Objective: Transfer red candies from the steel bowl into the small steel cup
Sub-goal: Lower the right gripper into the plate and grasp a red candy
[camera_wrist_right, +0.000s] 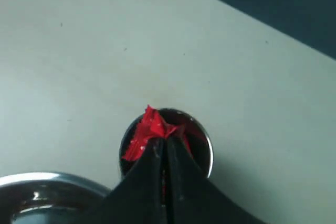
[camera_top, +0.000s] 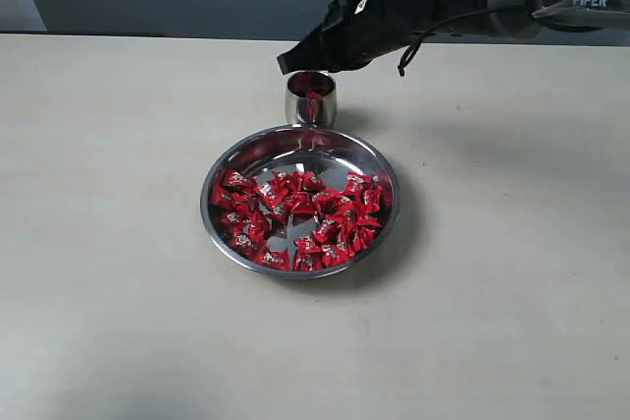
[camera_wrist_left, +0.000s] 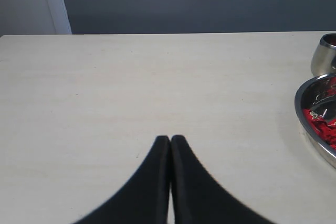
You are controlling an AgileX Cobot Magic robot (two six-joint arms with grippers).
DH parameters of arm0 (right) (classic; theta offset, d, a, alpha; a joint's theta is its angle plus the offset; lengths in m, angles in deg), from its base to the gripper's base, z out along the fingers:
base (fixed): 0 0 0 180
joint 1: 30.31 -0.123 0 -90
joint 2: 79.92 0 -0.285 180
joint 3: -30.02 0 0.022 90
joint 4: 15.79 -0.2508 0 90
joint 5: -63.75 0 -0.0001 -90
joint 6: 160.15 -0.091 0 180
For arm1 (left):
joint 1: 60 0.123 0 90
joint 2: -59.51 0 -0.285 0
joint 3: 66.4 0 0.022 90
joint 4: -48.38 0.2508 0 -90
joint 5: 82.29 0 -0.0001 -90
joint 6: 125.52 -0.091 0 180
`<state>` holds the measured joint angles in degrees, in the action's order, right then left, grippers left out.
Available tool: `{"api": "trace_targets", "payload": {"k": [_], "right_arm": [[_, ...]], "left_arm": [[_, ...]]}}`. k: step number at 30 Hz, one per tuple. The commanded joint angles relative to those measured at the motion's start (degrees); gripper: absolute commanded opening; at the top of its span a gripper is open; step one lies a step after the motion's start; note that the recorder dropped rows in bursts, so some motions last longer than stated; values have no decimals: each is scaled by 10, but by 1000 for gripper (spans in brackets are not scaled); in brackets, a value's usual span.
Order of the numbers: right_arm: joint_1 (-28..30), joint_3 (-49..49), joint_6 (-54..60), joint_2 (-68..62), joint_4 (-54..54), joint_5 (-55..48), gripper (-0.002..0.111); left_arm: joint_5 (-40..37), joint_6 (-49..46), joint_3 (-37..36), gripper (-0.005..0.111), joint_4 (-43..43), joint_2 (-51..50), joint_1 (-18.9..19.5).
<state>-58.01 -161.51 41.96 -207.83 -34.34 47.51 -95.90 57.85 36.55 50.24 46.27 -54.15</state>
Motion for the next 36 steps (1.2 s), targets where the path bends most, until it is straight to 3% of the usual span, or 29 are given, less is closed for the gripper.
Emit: {"api": "trace_targets", "payload": {"k": [1, 7, 16, 19, 24, 29, 36], "right_arm": [[2, -2, 2, -15, 1, 39, -1], [2, -12, 2, -35, 1, 38, -1], [2, -57, 2, -38, 1, -9, 37], [2, -76, 1, -35, -1, -53, 38], [0, -99, 8, -23, -48, -211, 38], [-13, -98, 91, -30, -77, -362, 38], [-18, -98, 94, -58, -69, -369, 38]], "left_arm": [[2, 1, -2, 0, 0, 4, -3], [2, 1, -2, 0, 0, 4, -3], [2, 1, -2, 0, 0, 4, -3], [2, 1, -2, 0, 0, 4, -3], [2, 1, -2, 0, 0, 4, -3], [2, 1, -2, 0, 0, 4, -3], [2, 1, -2, 0, 0, 4, -3]]}}
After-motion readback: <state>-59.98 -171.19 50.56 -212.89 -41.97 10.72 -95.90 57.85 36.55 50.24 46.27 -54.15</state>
